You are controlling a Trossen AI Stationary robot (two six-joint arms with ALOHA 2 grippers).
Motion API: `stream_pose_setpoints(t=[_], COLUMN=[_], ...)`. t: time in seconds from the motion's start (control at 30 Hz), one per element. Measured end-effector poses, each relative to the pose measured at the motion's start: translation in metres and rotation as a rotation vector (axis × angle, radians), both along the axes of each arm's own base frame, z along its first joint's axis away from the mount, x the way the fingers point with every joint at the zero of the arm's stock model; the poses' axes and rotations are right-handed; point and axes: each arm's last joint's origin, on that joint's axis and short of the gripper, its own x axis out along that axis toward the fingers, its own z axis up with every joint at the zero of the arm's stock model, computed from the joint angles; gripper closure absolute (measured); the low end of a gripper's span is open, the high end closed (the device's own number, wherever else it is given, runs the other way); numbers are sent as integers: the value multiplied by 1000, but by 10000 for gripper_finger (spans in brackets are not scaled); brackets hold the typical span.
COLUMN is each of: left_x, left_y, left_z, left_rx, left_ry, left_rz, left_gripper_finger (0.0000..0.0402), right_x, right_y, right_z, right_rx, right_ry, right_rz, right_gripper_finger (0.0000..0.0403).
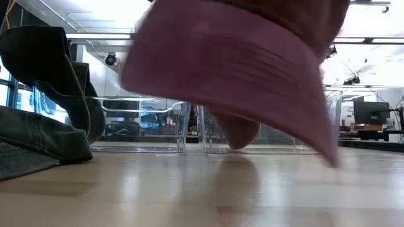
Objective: Pick & Place hat
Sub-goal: Put the red cap into the right transparent bin
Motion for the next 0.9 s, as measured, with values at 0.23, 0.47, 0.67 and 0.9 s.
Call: stream_pose_setpoints(t=[0.23, 0.47, 0.67, 0.9], left_x=[0, 0, -2, -3], left_y=[0, 0, 0, -2], left_z=[0, 0, -8, -8], left_rx=[14, 14, 51, 53], left_ry=[-13, -12, 55, 58], left_rz=[1, 1, -5, -12], left_gripper_finger=[399, 400, 401, 401], right_x=[25, 68, 79, 74], right_y=[-40, -57, -61, -48], right_z=[-16, -28, -38, -33], right_rx=[-139, -33, 0, 166], right_ry=[130, 101, 113, 151], right_rz=[-75, 160, 324, 436], right_gripper_finger=[217, 166, 146, 176])
